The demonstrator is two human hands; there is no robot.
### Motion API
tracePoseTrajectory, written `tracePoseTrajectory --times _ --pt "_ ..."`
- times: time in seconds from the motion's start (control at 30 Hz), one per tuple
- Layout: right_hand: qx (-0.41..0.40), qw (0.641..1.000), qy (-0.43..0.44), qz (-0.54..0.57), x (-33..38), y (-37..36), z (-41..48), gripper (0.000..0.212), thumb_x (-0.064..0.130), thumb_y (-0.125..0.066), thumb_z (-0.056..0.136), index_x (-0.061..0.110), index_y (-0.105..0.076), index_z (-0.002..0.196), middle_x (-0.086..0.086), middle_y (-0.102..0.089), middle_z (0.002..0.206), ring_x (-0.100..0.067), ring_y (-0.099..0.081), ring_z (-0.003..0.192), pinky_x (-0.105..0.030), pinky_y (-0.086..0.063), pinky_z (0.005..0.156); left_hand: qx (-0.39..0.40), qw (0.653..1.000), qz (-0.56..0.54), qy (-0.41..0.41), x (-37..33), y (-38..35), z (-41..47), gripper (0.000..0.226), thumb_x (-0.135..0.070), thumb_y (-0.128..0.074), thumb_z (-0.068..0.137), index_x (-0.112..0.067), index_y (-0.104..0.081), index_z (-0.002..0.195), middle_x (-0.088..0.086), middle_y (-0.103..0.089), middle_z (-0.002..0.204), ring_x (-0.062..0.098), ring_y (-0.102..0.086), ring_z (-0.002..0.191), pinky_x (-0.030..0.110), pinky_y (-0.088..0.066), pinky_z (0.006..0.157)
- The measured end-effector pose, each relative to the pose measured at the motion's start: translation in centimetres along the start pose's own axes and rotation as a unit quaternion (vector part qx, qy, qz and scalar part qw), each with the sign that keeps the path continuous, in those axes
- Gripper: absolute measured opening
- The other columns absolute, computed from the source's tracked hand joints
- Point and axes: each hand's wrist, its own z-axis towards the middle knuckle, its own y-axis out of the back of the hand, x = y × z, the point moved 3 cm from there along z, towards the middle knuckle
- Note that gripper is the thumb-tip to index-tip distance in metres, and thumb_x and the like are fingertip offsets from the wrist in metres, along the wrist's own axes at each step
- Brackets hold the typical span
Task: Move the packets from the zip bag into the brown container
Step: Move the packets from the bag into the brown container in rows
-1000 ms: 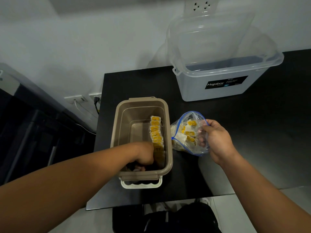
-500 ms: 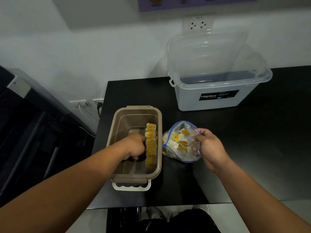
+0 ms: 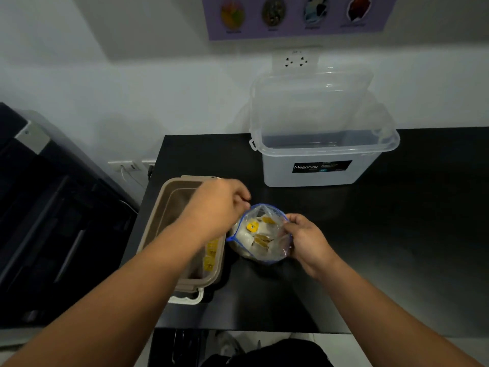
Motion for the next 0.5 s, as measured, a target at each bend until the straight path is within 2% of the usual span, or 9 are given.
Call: tracePoseTrajectory --times 0.07,0.13,0.23,0.3,0.37,0.5 --pt "0.008 1.000 0.006 -0.004 0.0 0.1 0.2 0.016 0.011 -0.049 0.107 0.012 -0.064 0.109 -0.013 -0.072 0.101 -0.026 -0.071 0.086 -0.044 -0.059 0.074 0.053 0.996 0.064 -0.034 -1.4 -2.4 0.5 0.015 -0.023 -0.073 0.087 -0.028 -0.074 0.102 -0.008 -0.073 0.092 0.009 -0.068 0.086 0.031 -0.055 0.085" --pt "0.020 1.000 0.007 -0.009 0.3 0.2 0.3 0.016 0.012 -0.048 0.108 0.012 -0.063 0.110 -0.014 -0.072 0.100 -0.025 -0.070 0.084 -0.041 -0.059 0.072 0.108 0.982 0.155 -0.028 -2.1 -5.0 1.3 0.025 -0.026 -0.070 0.089 -0.031 -0.072 0.113 -0.003 -0.071 0.109 0.017 -0.067 0.101 0.036 -0.055 0.090" --pt "0.035 0.999 -0.001 -0.028 0.6 0.4 0.3 0.016 0.015 -0.048 0.108 0.012 -0.064 0.113 -0.013 -0.076 0.102 -0.026 -0.075 0.088 -0.045 -0.062 0.078 0.170 0.941 0.291 0.001 -2.5 -7.7 1.8 0.037 -0.026 -0.064 0.094 -0.026 -0.064 0.131 0.007 -0.063 0.125 0.027 -0.063 0.112 0.036 -0.050 0.088" --pt "0.041 0.998 -0.006 -0.042 0.7 0.6 0.5 0.017 0.017 -0.049 0.108 0.014 -0.064 0.114 -0.017 -0.075 0.110 -0.034 -0.074 0.100 -0.052 -0.062 0.089 0.169 0.926 0.337 -0.004 -2.4 -8.9 1.8 0.035 -0.020 -0.061 0.094 -0.021 -0.064 0.129 0.009 -0.064 0.125 0.029 -0.064 0.112 0.038 -0.050 0.085" --pt "0.043 0.998 -0.011 -0.053 0.9 0.7 0.5 0.017 0.019 -0.049 0.107 0.016 -0.065 0.113 -0.017 -0.073 0.113 -0.035 -0.073 0.103 -0.055 -0.061 0.092 0.162 0.919 0.360 -0.003 -2.1 -9.4 1.7 0.030 -0.019 -0.060 0.094 -0.019 -0.066 0.124 0.008 -0.065 0.121 0.029 -0.065 0.109 0.038 -0.051 0.084" --pt "0.044 0.997 -0.010 -0.057 0.9 0.7 0.5 0.016 0.021 -0.052 0.104 0.017 -0.066 0.111 -0.023 -0.070 0.117 -0.036 -0.071 0.101 -0.063 -0.056 0.097 0.115 0.936 0.333 0.004 -2.0 -9.0 1.9 0.025 -0.022 -0.055 0.097 -0.025 -0.070 0.117 0.005 -0.068 0.114 0.026 -0.067 0.102 0.036 -0.051 0.077"
